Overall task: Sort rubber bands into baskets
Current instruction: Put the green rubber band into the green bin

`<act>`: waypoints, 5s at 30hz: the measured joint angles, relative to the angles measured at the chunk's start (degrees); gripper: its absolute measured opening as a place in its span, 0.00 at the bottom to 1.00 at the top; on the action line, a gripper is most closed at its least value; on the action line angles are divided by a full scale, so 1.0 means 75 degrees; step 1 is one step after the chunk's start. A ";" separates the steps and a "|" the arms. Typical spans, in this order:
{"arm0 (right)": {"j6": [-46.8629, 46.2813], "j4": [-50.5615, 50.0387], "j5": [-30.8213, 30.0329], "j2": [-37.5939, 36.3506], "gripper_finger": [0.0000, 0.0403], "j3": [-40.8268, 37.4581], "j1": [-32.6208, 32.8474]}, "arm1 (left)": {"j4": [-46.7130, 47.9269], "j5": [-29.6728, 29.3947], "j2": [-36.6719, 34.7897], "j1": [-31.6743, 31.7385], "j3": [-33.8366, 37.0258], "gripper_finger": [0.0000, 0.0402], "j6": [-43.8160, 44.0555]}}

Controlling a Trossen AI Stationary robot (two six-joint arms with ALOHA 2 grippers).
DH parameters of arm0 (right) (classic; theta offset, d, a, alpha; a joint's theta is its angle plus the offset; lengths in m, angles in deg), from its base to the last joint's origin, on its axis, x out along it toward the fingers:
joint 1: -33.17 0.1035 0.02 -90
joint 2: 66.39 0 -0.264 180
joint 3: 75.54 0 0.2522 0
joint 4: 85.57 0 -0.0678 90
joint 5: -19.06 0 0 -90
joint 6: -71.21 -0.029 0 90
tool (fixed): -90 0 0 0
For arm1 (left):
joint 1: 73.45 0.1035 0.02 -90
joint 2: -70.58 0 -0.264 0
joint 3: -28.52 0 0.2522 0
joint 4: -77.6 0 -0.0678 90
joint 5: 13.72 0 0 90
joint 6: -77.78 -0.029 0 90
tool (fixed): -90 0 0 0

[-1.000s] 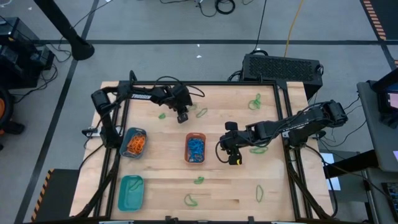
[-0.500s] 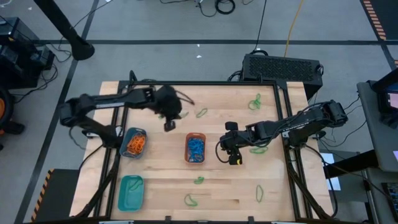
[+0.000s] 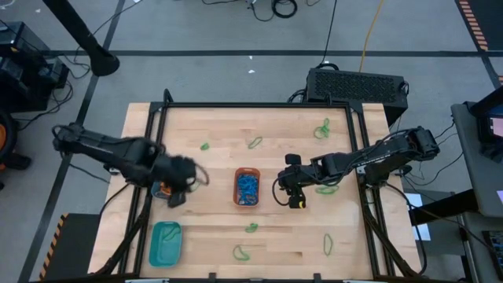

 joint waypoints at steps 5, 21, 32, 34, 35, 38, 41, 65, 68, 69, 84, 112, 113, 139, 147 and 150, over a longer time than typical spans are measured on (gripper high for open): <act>-0.0003 0.0065 0.0000 0.0000 0.33 0.0000 0.0022 | 0.0483 -0.0229 -0.0036 -0.1750 0.0004 0.00 0.1994; 0.1243 0.0393 0.0000 0.0000 0.33 0.0000 -0.0148 | 0.0240 -0.0397 0.0728 -0.4628 0.0350 0.00 0.6067; 0.1945 0.0586 -0.0005 0.0000 0.33 0.0000 -0.0633 | -0.1020 -0.0400 0.1950 -0.5512 0.0350 0.00 0.7177; 0.1998 0.0590 -0.0003 0.0000 0.33 0.0000 -0.0696 | -0.1345 -0.0400 0.2173 -0.5604 0.0350 0.00 0.7177; 0.2005 0.0594 -0.0003 0.0000 0.33 0.0000 -0.0736 | -0.1448 -0.0398 0.2272 -0.5637 0.0350 0.00 0.7181; 0.2033 0.0624 -0.0003 0.0000 0.33 0.0000 -0.0834 | -0.1427 -0.0092 0.2524 -0.5721 0.0350 0.00 0.7555; 0.2059 0.0656 0.0000 0.0000 0.33 0.0000 -0.0912 | -0.1232 0.0403 0.2722 -0.5810 0.0350 0.00 0.7780; 0.1795 0.0776 0.0423 0.0000 0.33 0.0000 -0.0979 | 0.0134 0.0481 0.2995 -0.5841 0.0347 0.20 0.7731; 0.1795 0.0784 0.0406 0.0000 0.33 0.0000 -0.0979 | 0.0113 0.0500 0.2967 -0.5721 0.0347 0.22 0.7261; 0.1795 0.0792 0.0394 0.0000 0.33 0.0000 -0.0979 | 0.0090 0.0497 0.2937 -0.5663 0.0347 0.22 0.7110; 0.0223 -0.0440 0.0313 -0.0003 0.33 0.0000 -0.0979 | -0.0183 -0.3637 0.1865 -0.3543 0.0335 0.23 0.1131; -0.0498 -0.2204 0.0666 -0.2681 0.33 -0.1880 -0.5737 | -1.1474 0.0324 0.0310 0.2576 0.4321 0.23 -0.6234; -0.0431 -0.2099 0.1147 -0.2690 0.33 -0.1882 -0.5693 | -1.1433 0.0393 0.0318 0.2539 0.4329 0.23 -0.6231; -0.2800 -0.0437 0.1030 -0.2771 0.33 -0.3931 -0.2359 | -1.1520 0.0413 0.0317 0.2403 0.4336 0.23 -0.6039; -0.3237 0.0515 0.0930 -0.2786 0.33 -0.4564 -0.2146 | -1.1533 0.0407 0.0317 0.2403 0.4336 0.23 -0.6041; -0.3365 0.0554 0.0882 -0.2786 0.32 -0.4590 -0.2050 | -1.1528 0.0407 0.0317 0.2403 0.4336 0.23 -0.6039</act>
